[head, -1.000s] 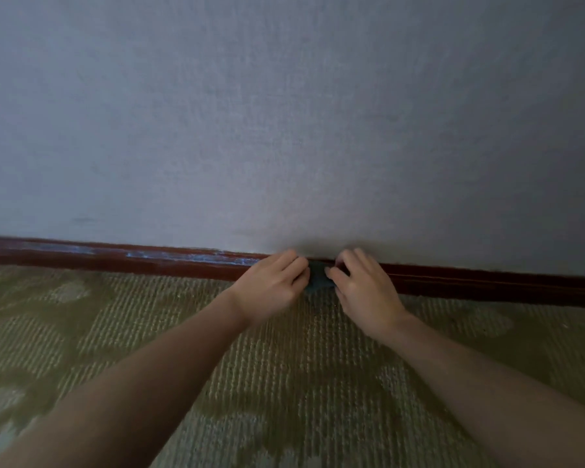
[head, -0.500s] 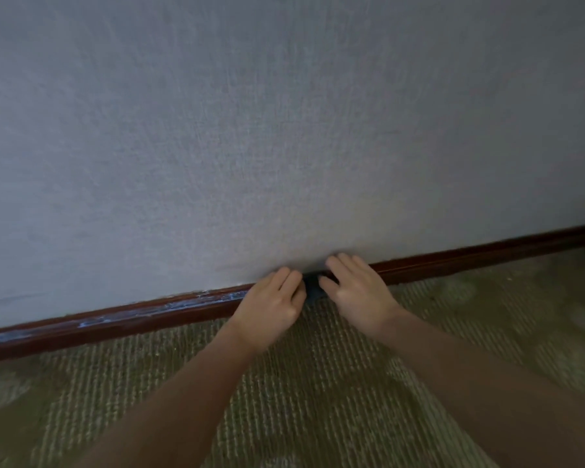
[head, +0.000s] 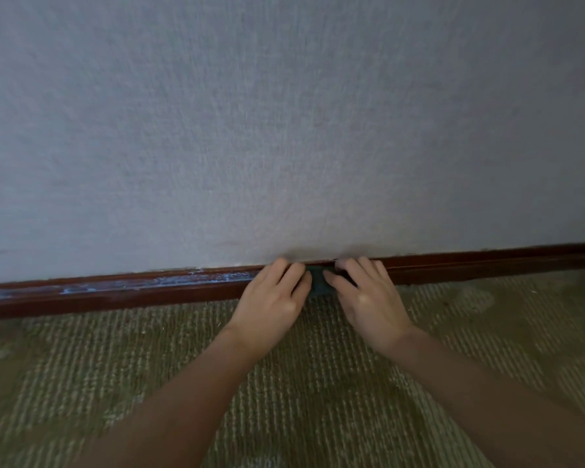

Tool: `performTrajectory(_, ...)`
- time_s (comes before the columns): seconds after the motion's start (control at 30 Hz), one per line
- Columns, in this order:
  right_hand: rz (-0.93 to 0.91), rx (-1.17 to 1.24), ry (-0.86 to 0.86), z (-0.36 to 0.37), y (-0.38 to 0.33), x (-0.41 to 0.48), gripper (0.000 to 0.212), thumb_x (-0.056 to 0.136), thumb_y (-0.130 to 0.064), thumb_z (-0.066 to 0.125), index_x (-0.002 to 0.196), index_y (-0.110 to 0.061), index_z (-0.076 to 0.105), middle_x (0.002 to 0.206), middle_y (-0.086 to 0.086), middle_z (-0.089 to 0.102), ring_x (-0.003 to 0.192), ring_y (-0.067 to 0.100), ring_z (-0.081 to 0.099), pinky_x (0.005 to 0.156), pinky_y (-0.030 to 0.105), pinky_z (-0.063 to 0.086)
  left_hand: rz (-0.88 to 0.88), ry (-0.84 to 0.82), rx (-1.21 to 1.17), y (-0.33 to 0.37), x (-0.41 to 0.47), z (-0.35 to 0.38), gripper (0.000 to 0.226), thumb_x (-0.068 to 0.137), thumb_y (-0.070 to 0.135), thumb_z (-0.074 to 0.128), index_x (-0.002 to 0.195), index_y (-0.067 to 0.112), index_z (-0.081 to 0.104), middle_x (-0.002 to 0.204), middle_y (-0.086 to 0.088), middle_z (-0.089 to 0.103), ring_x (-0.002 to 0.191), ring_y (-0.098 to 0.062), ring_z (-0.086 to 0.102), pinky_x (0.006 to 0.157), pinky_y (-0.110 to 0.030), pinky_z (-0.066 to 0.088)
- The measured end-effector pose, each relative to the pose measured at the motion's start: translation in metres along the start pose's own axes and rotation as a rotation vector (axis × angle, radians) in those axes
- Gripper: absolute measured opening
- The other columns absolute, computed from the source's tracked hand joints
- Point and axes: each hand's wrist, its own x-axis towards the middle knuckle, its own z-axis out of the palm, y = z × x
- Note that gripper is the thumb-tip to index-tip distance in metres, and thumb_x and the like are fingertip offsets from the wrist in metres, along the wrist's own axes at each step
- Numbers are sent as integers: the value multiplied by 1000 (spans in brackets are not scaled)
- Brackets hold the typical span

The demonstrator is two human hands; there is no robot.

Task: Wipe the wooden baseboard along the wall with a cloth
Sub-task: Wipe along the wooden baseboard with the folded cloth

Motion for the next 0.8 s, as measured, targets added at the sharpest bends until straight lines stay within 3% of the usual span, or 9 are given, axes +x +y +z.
performTrajectory(0.1,16,21,25,1,-3,2,32,62,8,76,93,1,69,89,18,63,84,31,51,70,34,33,22,-8,37,1,0,1,35,79,7,42,96,-3,71,89,-14,67,74,-28,63,69,-32,55)
performTrajectory(0.23,90,51,37,0,-15,4,32,56,11,78,85,0,70,88,15,64,78,32,59,64,36,44,-4,58,24,2,0,5,30,79,6,45,92,-3,71,89,-16,68,80,-30,58,69,-35,55)
performTrajectory(0.4,-78,-4,12,0,6,1,39,60,8,77,98,1,69,94,16,65,87,27,49,71,36,39,-11,96,15,2,-4,11,31,80,4,44,94,-6,70,90,-18,67,85,-28,42,69,-36,55)
performTrajectory(0.6,6,-32,14,3,18,-10,42,58,14,75,98,5,67,93,18,64,89,29,44,70,36,32,0,87,-18,19,10,18,30,80,4,45,95,-3,70,90,-14,66,78,-28,61,70,-33,53)
performTrajectory(0.8,123,-10,40,6,8,-15,43,58,16,74,99,5,67,93,18,64,85,30,47,65,35,34,42,69,37,17,12,15,31,81,5,42,89,2,72,87,-10,66,75,-24,58,68,-32,49)
